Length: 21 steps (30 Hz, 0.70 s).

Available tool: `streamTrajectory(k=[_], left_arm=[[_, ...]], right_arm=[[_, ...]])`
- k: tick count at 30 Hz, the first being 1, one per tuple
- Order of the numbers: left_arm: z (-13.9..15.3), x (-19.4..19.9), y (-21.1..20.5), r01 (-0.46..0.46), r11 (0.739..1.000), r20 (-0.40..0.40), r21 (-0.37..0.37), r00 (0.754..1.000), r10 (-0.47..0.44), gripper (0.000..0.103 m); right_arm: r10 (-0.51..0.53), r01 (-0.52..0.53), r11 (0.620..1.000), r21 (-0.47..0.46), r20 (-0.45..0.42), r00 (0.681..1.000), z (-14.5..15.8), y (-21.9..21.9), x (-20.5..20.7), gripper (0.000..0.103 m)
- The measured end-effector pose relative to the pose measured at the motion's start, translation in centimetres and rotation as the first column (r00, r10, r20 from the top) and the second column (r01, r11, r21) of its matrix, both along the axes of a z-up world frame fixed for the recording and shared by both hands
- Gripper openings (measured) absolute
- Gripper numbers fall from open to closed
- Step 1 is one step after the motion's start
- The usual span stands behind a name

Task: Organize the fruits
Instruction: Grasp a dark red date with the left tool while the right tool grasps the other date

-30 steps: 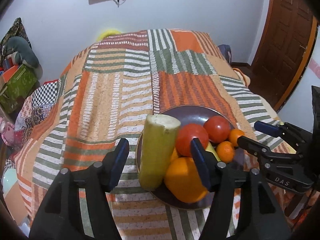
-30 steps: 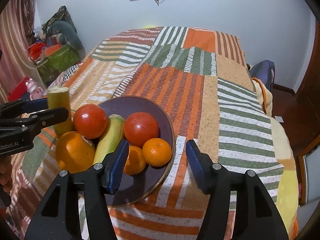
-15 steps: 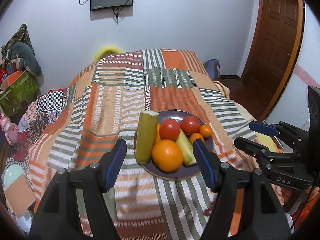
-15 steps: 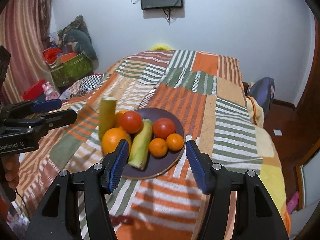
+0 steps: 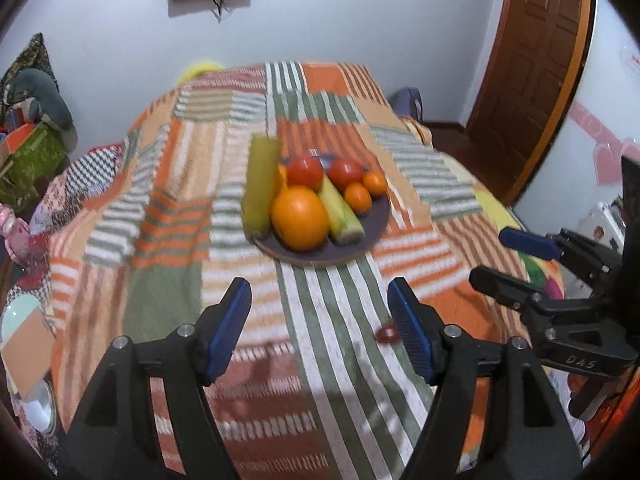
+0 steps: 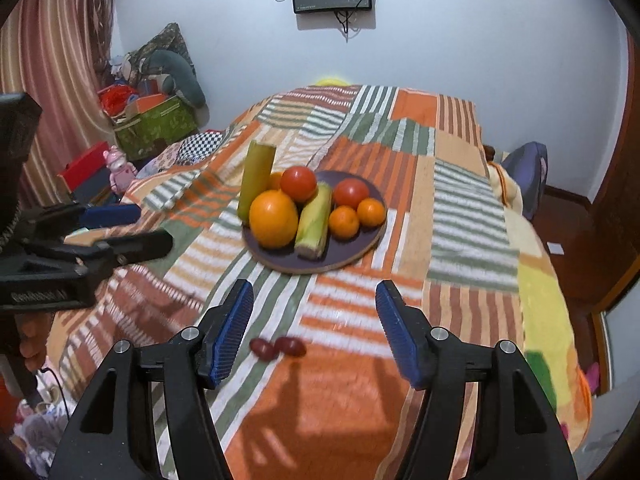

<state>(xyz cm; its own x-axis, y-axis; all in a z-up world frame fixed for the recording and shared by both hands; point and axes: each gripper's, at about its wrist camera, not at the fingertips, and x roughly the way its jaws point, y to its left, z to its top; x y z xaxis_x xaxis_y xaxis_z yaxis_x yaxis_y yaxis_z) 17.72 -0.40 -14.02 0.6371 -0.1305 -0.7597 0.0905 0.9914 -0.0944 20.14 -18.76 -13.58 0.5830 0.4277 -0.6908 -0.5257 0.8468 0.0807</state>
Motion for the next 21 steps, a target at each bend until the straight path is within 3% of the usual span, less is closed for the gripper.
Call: streamTrajectory(k=[6,11,21], left_arm=[[-3.5,-0.5,-1.8,0.038,0.999,-0.075,-0.025,0.996,-0.04,0.069],[-6.0,0.0,-3.5,0.082,0.996,-0.126,-0.031,0.988,-0.085,0.05],[-8.8,1.5,-5.5,0.116,0.992,-0.18,-0.051,0.976,-0.123,0.045]], right_arm=[[-0.008,0.008,1.0,-0.024,-0.016,1.0,-1.4,-0.5,-1.6,0.06],[-0.025,0.024,1.0,-0.018,-0.043,0.999,-2.5,-1.4,-1.8,0.06],[-0.021,0.02,1.0,-0.011,-0.102,0.995,-4.5,-2.1,-1.6,0.06]])
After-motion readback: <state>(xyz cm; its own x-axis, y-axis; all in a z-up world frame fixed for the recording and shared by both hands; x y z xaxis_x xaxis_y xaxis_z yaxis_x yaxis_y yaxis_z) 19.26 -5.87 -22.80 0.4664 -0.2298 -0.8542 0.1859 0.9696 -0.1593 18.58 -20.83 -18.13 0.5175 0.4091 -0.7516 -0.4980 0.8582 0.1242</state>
